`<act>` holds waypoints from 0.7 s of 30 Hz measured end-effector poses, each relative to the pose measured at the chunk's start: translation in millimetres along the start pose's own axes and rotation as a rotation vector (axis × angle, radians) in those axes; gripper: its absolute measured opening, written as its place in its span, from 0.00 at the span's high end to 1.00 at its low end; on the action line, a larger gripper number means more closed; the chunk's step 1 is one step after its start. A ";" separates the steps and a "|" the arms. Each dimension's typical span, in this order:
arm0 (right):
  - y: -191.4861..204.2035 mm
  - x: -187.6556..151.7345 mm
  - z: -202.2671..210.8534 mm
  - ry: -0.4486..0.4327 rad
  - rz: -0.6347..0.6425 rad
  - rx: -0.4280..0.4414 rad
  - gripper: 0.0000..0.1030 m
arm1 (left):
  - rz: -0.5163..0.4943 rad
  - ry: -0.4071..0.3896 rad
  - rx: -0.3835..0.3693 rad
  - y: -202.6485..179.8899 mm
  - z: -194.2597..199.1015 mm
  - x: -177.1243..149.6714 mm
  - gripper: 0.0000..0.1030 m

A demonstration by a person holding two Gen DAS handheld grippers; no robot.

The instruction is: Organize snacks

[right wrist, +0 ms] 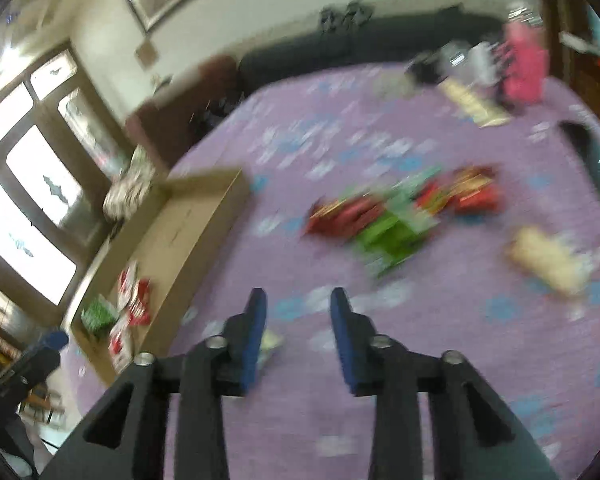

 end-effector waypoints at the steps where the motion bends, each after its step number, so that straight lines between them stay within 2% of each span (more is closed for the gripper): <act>1: -12.7 4.2 8.3 -0.016 -0.008 -0.015 0.68 | -0.009 0.010 -0.005 -5.0 -4.4 -1.7 0.39; 5: -71.4 11.8 28.8 -0.034 -0.050 -0.097 0.68 | -0.055 0.052 -0.041 -26.1 -20.0 -8.1 0.39; 8: -86.6 11.6 28.4 -0.020 -0.041 -0.099 0.68 | -0.105 0.093 -0.077 -49.6 -35.0 -16.9 0.39; 14: -75.7 18.8 -14.6 0.036 -0.076 -0.026 0.67 | -0.141 0.164 -0.094 -77.0 -57.9 -31.5 0.40; 19: -65.0 26.7 -54.7 0.093 -0.138 -0.025 0.67 | -0.167 0.173 -0.067 -79.8 -62.1 -31.8 0.40; 21: -62.4 27.7 -62.3 0.084 -0.149 -0.018 0.67 | -0.191 0.171 -0.045 -79.4 -66.1 -30.0 0.40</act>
Point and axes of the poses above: each gripper's, at about its wrist camera, not at the fingertips, and z roughly against the way its jaws point, y to its left, x to its top, the point moved 6 cm from there along -z, roughly the way its jaws point, and after that the axes turned 6 degrees about x, right-handed, at the moved point
